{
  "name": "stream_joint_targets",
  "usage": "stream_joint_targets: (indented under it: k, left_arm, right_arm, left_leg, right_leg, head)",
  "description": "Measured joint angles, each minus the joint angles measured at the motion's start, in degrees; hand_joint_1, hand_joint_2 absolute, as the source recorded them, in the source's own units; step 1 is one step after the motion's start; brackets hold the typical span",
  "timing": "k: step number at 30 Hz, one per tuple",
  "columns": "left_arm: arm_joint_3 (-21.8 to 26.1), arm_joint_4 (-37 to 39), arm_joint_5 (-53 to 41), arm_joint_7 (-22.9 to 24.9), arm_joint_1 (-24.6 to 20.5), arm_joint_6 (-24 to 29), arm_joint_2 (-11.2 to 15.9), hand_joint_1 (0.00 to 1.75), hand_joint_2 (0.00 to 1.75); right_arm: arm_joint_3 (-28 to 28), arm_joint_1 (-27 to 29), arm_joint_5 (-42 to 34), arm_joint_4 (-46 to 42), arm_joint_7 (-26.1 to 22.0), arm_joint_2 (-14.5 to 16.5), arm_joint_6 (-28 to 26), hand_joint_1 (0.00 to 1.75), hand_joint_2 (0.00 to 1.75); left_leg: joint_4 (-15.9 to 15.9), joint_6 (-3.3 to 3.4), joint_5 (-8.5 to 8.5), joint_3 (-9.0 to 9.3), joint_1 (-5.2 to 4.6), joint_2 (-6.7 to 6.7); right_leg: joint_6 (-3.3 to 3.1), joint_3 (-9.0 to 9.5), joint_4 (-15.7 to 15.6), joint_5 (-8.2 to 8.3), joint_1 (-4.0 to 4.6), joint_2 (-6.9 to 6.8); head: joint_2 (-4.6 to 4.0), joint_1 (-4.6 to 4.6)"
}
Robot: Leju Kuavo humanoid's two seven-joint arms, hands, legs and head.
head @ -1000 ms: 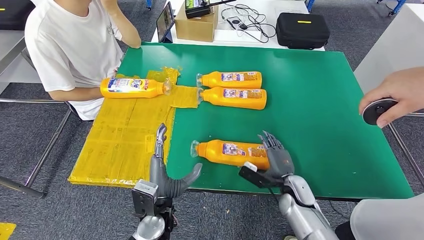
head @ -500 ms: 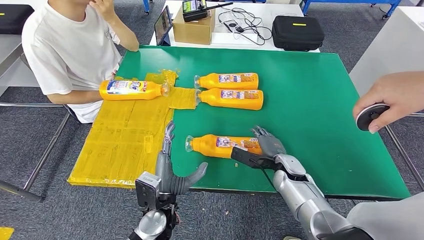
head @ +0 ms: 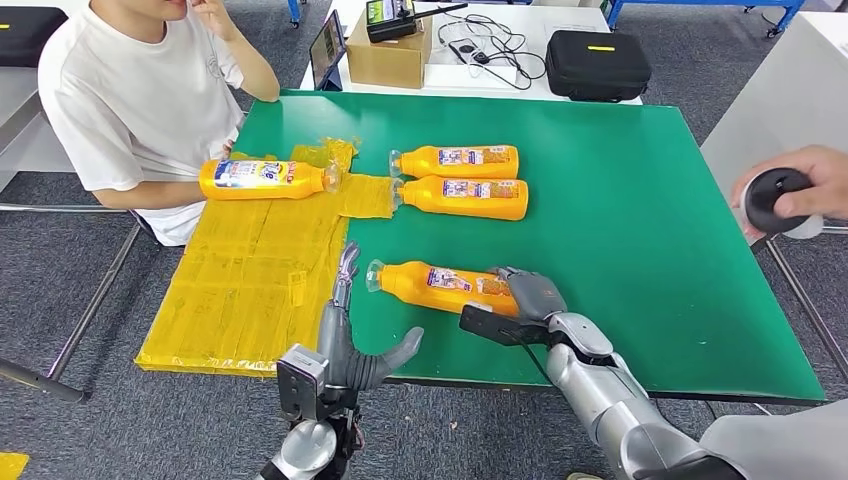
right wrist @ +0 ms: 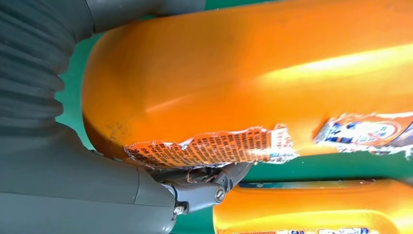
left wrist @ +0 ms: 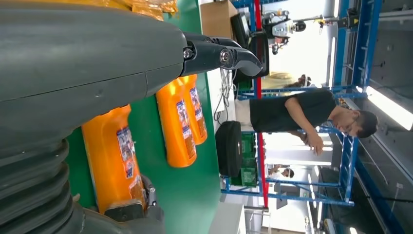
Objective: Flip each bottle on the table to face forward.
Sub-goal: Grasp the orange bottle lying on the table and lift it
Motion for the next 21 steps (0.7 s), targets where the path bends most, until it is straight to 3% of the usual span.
stream_joint_targets:
  k: [4, 10, 13, 21]
  left_arm:
    - [-0.04, -0.02, 1.05, -0.25, 0.08, 1.50, 0.00, 0.00, 1.75]
    - [1.11, -2.30, 8.02, -1.85, 1.82, 5.82, 0.03, 0.00, 1.75]
    - [2.04, -5.10, 12.53, -2.47, 3.19, 6.19, 0.12, 0.00, 1.75]
    - [3.32, -10.68, 18.10, -2.69, 6.05, 2.54, 0.53, 0.00, 1.75]
  right_arm:
    - [-2.00, 2.19, -6.40, -0.43, -5.00, 0.21, -4.74, 1.75, 1.75]
    - [-10.89, 11.83, -25.97, -7.05, -17.43, 3.10, -16.68, 1.75, 1.75]
    - [-15.43, 16.23, -34.36, -11.82, -19.99, 5.16, -16.81, 1.75, 1.75]
    - [-20.52, 22.08, -41.75, -19.99, -22.34, 7.85, -16.72, 1.75, 1.75]
  left_leg:
    - [0.00, 0.00, 0.00, -0.07, 0.01, -0.05]
    - [0.00, 0.00, -0.01, -0.46, 0.02, -0.15]
    - [0.00, 0.00, -0.01, -0.56, 0.03, -0.17]
    - [0.00, 0.00, -0.01, -0.60, 0.01, -0.26]
  right_leg:
    - [0.01, -0.01, 0.01, -0.03, 0.01, -0.05]
    - [0.05, -0.29, 0.04, -0.09, 0.02, -0.14]
    - [0.13, -0.38, 0.04, -0.16, 0.01, -0.14]
    - [0.14, -0.42, 0.02, -0.17, -0.02, -0.20]
  head:
    - [0.00, 0.01]
    - [0.00, 0.00]
    - [0.00, -0.01]
    - [0.00, 0.00]
